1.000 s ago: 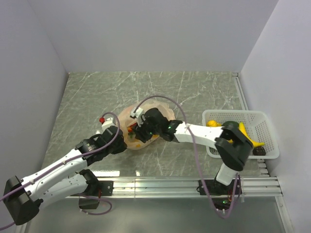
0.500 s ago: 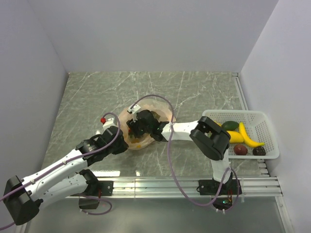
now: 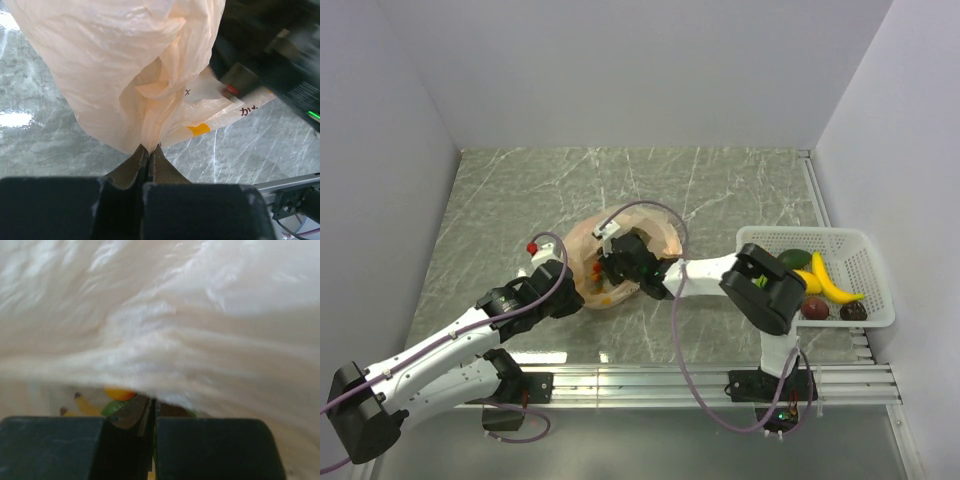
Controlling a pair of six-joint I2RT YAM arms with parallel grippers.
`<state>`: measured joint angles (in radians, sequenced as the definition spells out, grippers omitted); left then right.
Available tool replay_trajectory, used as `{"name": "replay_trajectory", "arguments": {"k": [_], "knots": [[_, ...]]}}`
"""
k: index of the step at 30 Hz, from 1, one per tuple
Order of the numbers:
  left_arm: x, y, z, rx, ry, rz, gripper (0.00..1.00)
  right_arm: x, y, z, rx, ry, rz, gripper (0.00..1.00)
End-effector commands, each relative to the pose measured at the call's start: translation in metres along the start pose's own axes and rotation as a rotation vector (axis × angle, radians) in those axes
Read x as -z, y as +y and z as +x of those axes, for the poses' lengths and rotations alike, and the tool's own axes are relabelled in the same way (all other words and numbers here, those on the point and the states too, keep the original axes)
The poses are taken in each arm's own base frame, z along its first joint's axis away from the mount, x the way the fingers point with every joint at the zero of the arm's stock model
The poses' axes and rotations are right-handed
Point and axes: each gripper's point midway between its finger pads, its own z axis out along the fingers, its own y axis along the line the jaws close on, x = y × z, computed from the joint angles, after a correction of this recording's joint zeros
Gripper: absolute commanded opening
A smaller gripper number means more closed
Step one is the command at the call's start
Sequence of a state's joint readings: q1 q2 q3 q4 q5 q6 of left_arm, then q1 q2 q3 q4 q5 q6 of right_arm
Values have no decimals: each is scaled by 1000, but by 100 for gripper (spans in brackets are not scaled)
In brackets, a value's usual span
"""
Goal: Untie the knot of the plastic bag and take out the fruit
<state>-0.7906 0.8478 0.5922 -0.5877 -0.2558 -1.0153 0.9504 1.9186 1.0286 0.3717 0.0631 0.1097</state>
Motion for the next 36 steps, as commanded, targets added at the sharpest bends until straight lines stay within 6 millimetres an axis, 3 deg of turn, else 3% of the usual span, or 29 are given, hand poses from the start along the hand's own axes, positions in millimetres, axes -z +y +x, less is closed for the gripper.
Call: {"name": "replay_trajectory", "arguments": {"k": [1, 6, 7, 9, 11, 12, 14, 18, 19, 21, 23, 26, 29, 30, 32, 33, 36], "knots": [[1, -3, -9, 13, -37, 6, 1, 37, 11, -55, 29, -134, -61, 0], [0, -5, -13, 9, -49, 0, 0, 102, 22, -86, 61, -204, -145, 0], [0, -6, -13, 8, -50, 1, 0, 123, 23, -104, 70, -258, -153, 0], [-1, -6, -13, 3, -44, -2, 1, 141, 20, -108, 75, -269, -142, 0], [-2, -7, -12, 1, -40, -1, 1, 169, 11, -125, 77, -335, -101, 0], [-2, -8, -12, 2, -39, 1, 1, 177, 0, -125, 72, -334, -52, 0], [-2, -7, -12, 1, -40, -1, 1, 203, -31, -136, 37, -384, 103, 0], [-1, -7, -14, -1, -46, 3, 1, 243, -110, -120, -69, -381, 428, 0], [-1, -8, -14, -2, -48, 6, 1, 260, -142, -117, -132, -402, 531, 0], [0, -10, -16, -6, -49, 7, 1, 283, -179, -96, -262, -386, 699, 0], [1, -11, -18, -9, -51, 5, 0, 322, -223, -74, -374, -398, 914, 0], [1, -13, -20, -18, -58, 2, 0, 357, -256, -30, -537, -379, 1097, 1], [2, -19, -25, -29, -66, 9, 1, 381, -275, 5, -644, -411, 1200, 22], [2, -19, -27, -39, -69, 6, 1, 381, -277, 10, -678, -427, 1191, 40], [-1, -19, -29, -54, -71, -10, 1, 391, -284, 24, -723, -439, 1231, 60], [1, -23, -34, -68, -83, -10, 0, 395, -285, 28, -753, -453, 1247, 79], [5, -33, -48, -103, -112, -11, 1, 400, -284, 29, -756, -463, 1261, 88]]}}
